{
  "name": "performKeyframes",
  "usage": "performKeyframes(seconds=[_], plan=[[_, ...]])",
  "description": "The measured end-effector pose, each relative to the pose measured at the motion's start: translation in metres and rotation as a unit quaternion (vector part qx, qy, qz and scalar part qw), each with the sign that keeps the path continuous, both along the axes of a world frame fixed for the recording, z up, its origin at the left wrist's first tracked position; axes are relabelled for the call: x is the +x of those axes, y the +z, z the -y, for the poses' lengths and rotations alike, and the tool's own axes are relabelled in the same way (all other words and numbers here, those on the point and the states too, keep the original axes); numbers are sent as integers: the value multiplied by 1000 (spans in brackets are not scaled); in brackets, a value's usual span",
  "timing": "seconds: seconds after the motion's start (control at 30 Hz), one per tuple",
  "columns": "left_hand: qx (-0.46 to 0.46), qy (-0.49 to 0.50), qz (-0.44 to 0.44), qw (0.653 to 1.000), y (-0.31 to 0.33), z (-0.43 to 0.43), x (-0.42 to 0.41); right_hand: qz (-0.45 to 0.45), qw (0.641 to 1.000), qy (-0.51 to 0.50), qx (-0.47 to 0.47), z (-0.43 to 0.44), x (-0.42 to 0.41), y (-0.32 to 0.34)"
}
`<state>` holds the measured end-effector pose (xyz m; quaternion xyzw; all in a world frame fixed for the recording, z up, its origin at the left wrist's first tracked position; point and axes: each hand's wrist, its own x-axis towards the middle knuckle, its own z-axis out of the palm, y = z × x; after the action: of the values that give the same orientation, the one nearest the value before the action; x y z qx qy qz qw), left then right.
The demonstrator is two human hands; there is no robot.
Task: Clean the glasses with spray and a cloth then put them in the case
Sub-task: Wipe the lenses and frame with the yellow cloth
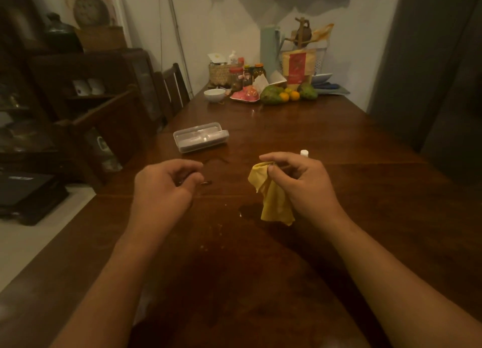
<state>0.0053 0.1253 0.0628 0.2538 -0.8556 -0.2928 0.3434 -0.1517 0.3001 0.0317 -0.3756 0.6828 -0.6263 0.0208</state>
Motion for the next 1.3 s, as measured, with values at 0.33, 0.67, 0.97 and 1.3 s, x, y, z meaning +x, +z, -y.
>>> performKeyframes(seconds=[0.33,0.67,0.97,1.3], plan=[[-19,58,-46,997,8,26,17,-22,992,94,81,12,17,-11],[151,7,-6,989,11,45,32,-41,985,134,101,16,25,-11],[215,-122,-80,966,5,24,16,8,996,85,8,23,35,-7],[272,-182,-142,934,-4,0,2,-334,933,44,127,23,40,-15]])
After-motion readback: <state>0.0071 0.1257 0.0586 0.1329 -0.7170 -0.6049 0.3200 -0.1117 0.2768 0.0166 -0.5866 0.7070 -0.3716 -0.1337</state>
